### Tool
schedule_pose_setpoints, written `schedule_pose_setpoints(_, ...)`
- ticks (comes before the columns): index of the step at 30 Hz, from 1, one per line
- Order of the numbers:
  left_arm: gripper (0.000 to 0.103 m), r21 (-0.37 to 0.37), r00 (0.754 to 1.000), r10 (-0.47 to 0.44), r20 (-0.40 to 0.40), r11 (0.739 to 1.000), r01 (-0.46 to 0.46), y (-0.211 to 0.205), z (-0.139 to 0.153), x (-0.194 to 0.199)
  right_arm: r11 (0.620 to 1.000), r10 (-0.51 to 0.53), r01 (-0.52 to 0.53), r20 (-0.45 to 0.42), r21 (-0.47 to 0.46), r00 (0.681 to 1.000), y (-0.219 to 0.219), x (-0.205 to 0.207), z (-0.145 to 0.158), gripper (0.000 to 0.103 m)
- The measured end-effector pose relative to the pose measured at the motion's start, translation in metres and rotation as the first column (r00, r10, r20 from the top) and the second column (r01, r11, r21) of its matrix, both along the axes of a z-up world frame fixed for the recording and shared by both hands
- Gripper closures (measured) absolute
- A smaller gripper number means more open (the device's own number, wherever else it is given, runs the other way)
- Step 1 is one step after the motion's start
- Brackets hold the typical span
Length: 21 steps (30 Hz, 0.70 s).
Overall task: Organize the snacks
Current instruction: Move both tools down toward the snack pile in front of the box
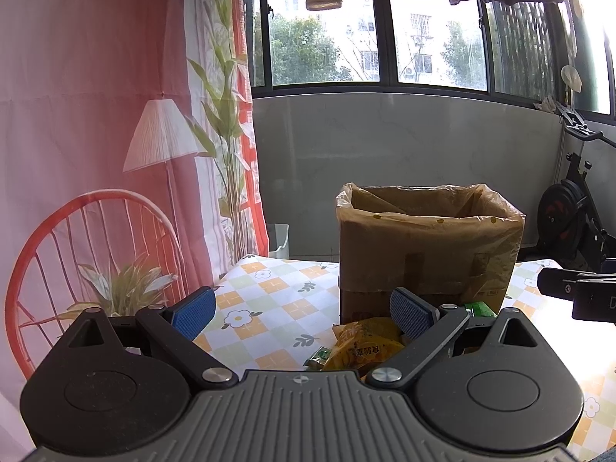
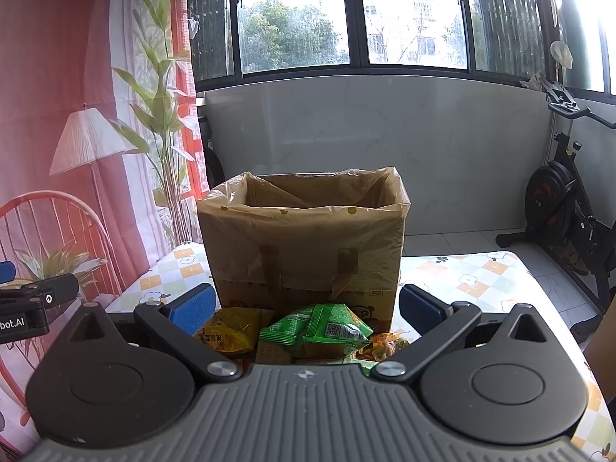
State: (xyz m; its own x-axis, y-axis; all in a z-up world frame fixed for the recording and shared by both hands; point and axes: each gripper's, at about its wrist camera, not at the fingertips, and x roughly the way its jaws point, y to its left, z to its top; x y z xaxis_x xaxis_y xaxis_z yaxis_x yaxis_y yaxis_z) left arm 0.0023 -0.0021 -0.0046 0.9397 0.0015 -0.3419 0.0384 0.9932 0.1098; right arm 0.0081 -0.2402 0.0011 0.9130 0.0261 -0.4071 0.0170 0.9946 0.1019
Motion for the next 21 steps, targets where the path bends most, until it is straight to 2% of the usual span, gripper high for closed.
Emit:
schedule_pose_setpoints(14,0.005,-0.010,1.000,0.001,0.019,1.000,-0.001,0.001,0.000,0.000,1.000,0.000,0.000,-0.001,0.001,1.000,0.000,0.000,-0.001,0.000)
schedule_pose_setpoints(21,0.005,-0.021,1.000,0.029,-0.002,0.999,-0.029,0.006,-0.007,0.010,1.000,0.001,-0.001,-0.004,0.020,1.000,-0.003,0.002,-0.008,0.000)
